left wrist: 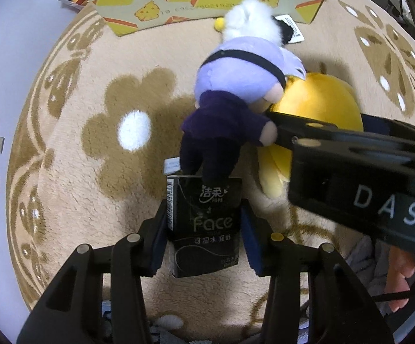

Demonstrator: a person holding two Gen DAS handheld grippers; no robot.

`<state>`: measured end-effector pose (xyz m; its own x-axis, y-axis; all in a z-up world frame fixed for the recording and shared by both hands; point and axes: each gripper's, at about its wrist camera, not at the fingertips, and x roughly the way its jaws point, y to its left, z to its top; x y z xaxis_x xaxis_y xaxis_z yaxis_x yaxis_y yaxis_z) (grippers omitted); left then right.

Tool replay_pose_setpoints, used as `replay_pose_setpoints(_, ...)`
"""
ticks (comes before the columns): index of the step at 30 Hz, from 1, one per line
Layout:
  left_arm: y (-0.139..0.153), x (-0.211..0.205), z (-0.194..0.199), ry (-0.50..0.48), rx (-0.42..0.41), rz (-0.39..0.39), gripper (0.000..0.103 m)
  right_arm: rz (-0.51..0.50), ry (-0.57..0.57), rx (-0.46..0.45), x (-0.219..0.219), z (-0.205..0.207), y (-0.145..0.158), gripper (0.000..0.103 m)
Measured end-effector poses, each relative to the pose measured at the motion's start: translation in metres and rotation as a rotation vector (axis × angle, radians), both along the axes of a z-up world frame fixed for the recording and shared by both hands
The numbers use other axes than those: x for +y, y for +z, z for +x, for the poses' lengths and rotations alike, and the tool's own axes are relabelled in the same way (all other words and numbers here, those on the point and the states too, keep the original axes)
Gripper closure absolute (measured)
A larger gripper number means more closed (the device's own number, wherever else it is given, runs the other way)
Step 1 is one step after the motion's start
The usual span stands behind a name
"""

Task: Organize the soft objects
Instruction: 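Grasp the black Face tissue pack with the left tool while the right tool grasps the yellow plush, then carry the tissue pack with the left tool while the right tool carries the yellow plush over the box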

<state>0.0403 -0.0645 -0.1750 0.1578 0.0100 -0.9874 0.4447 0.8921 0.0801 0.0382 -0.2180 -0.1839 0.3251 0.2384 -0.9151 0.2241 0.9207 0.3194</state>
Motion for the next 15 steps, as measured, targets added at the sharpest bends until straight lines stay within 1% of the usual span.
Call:
replay_pose_setpoints(2, 0.004, 0.001, -0.002, 0.008, -0.014, -0.004, 0.059, -0.001, 0.008, -0.019, 0.002, -0.001, 0.004, 0.027)
replay_pose_setpoints(6, 0.014, 0.007, -0.001, 0.026, -0.055, -0.017, 0.059, -0.020, 0.013, -0.043, 0.004, -0.002, 0.009, 0.036)
replay_pose_setpoints(8, 0.021, 0.010, -0.001, 0.034, -0.086, -0.026, 0.059, -0.032, 0.004, -0.065, 0.003, -0.004, 0.015, 0.042)
replay_pose_setpoints(12, 0.035, 0.013, 0.001, 0.048, -0.142, -0.056, 0.059, -0.074, -0.010, -0.087, -0.002, -0.007, 0.021, 0.047)
replay_pose_setpoints(15, 0.045, 0.014, 0.001, 0.062, -0.194, -0.072, 0.059, -0.068, -0.037, -0.097, -0.010, -0.011, 0.026, 0.049)
